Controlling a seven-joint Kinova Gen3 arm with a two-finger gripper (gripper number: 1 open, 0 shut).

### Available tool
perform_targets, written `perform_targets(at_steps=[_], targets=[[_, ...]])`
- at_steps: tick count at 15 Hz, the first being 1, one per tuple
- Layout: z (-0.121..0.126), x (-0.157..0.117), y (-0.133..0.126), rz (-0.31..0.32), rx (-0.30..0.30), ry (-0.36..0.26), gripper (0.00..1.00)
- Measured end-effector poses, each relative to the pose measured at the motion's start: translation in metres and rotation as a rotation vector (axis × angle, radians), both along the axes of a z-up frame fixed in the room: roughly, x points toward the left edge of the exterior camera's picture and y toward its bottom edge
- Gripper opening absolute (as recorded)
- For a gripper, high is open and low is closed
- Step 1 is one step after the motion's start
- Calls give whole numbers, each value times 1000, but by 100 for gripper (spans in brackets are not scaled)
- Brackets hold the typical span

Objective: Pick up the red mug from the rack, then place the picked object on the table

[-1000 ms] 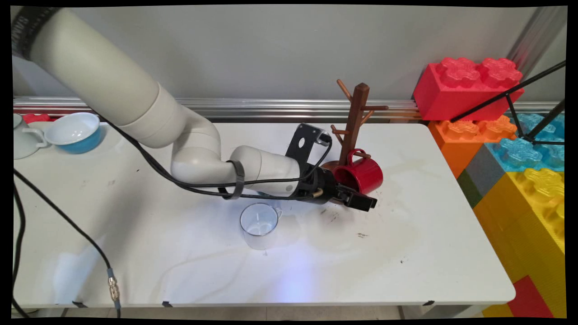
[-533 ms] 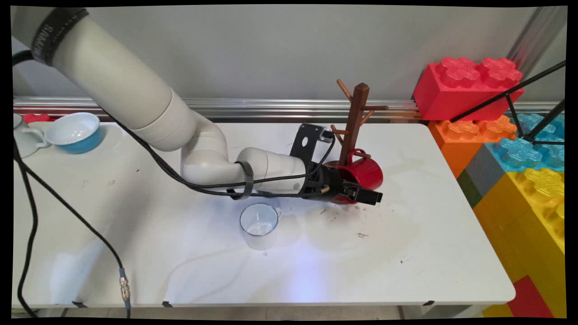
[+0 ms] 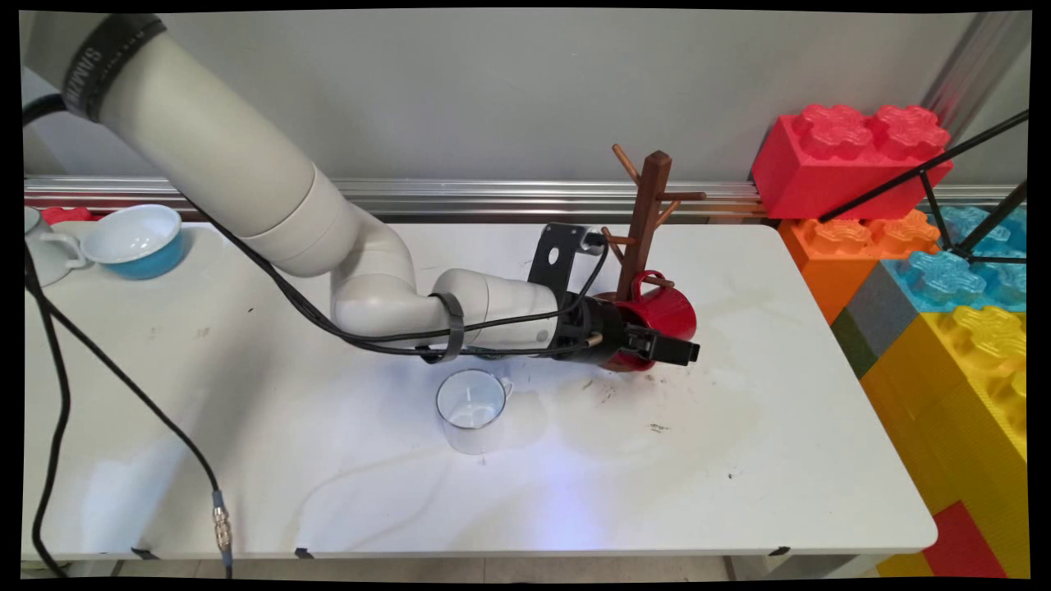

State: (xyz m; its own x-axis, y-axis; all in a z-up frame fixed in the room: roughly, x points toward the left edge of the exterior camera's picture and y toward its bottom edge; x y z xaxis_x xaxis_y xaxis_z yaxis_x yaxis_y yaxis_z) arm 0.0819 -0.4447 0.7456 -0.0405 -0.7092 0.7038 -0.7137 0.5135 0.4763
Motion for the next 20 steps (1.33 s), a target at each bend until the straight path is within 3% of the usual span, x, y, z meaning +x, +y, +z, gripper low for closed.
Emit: perform_targets(at_steps=[3,4,20], targets=[[1,1,0,9,1,3,100],[1,1,0,13,0,3,0],[13,16,7,44,2,12,0]])
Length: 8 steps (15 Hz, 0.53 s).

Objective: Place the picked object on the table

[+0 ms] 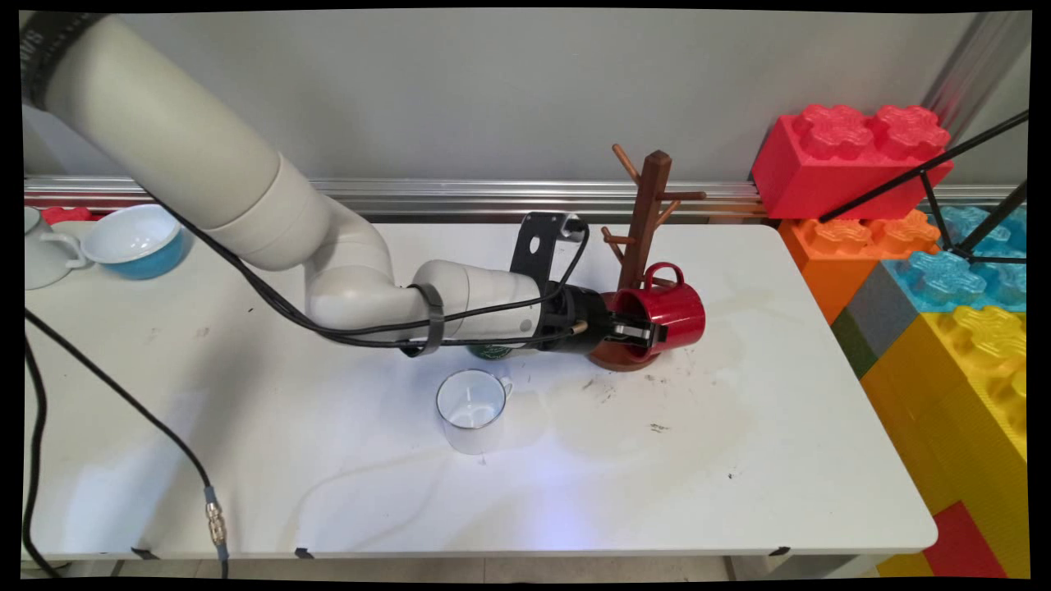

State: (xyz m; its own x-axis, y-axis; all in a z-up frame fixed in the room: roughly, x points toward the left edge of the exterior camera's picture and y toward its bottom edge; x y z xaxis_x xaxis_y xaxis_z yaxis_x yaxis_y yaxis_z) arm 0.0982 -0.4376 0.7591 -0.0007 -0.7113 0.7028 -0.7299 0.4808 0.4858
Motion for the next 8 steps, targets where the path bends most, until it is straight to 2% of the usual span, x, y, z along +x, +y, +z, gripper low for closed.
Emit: perform_targets(at_steps=[8], targets=[[14,6,16,0,16,26,0]])
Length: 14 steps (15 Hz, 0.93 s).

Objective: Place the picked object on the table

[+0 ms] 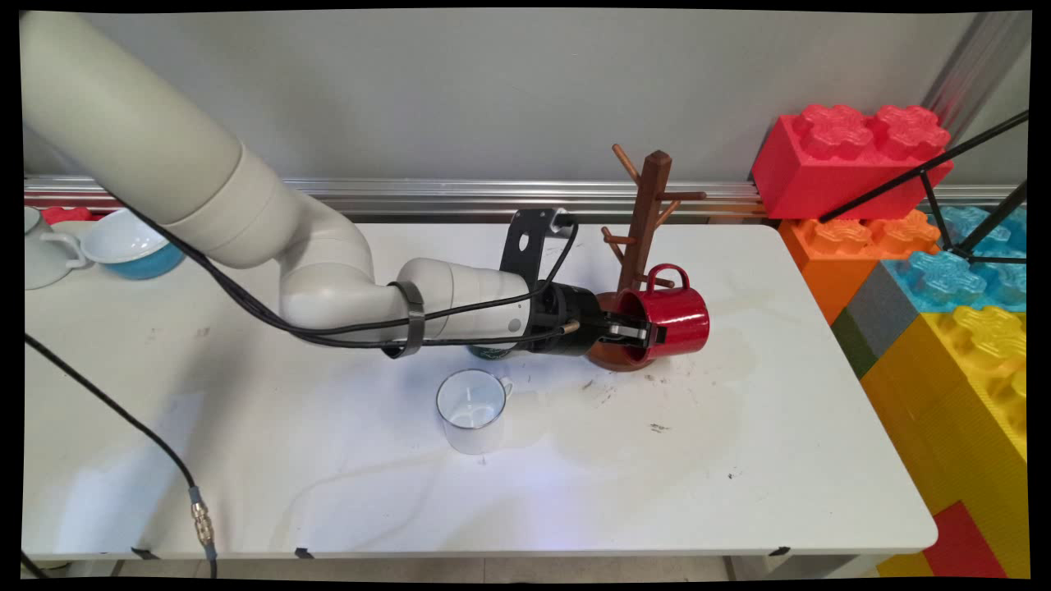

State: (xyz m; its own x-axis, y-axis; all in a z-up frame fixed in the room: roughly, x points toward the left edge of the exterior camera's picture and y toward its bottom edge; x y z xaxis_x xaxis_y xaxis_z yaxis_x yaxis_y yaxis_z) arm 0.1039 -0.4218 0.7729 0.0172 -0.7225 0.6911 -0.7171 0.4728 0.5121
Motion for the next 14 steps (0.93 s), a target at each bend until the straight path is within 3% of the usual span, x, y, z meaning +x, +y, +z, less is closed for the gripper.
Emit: perform_targets(at_steps=[8,14], targets=[[17,-4,28,-28,29,24,0],[37,-5,39,-53,16,29,0]])
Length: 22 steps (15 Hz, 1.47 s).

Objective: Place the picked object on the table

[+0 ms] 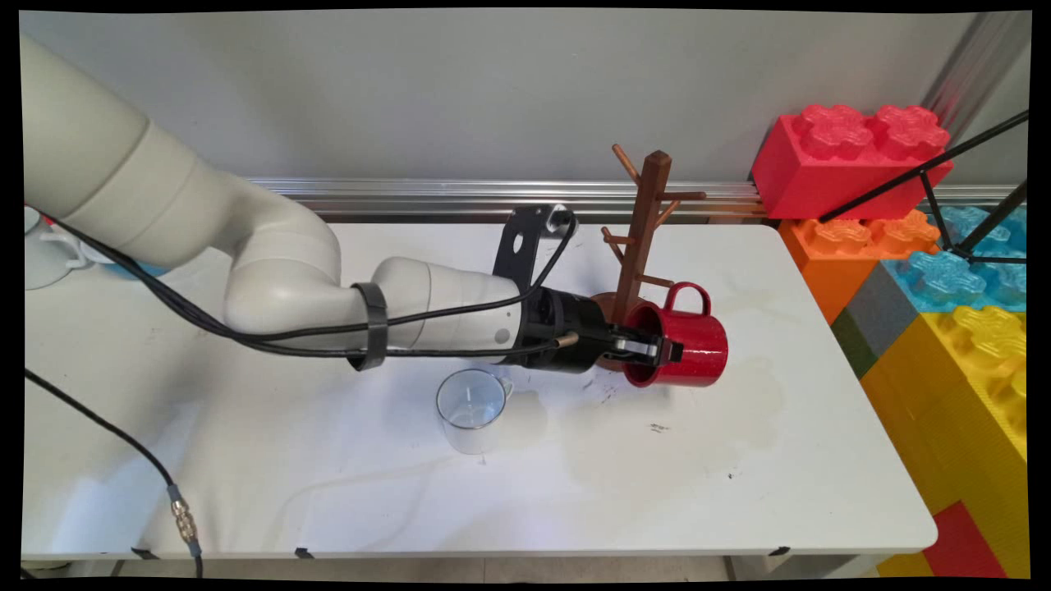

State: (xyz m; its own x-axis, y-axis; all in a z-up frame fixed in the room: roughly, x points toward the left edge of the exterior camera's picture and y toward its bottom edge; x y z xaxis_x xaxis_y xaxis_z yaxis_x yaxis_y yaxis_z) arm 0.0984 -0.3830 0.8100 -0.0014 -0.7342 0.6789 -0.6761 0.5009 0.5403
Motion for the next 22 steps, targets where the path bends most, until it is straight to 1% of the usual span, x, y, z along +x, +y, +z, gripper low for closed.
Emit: perform_targets(at_steps=[2,5,8,15,18,22], targets=[[10,3,0,-11,-21,-22,0],[24,8,-1,-34,-55,-73,0],[41,14,-2,-68,-90,-142,0],[80,17,-3,-152,-160,-272,0],[92,16,1,-189,-158,-328,0],[101,16,6,-190,-120,-381,0]])
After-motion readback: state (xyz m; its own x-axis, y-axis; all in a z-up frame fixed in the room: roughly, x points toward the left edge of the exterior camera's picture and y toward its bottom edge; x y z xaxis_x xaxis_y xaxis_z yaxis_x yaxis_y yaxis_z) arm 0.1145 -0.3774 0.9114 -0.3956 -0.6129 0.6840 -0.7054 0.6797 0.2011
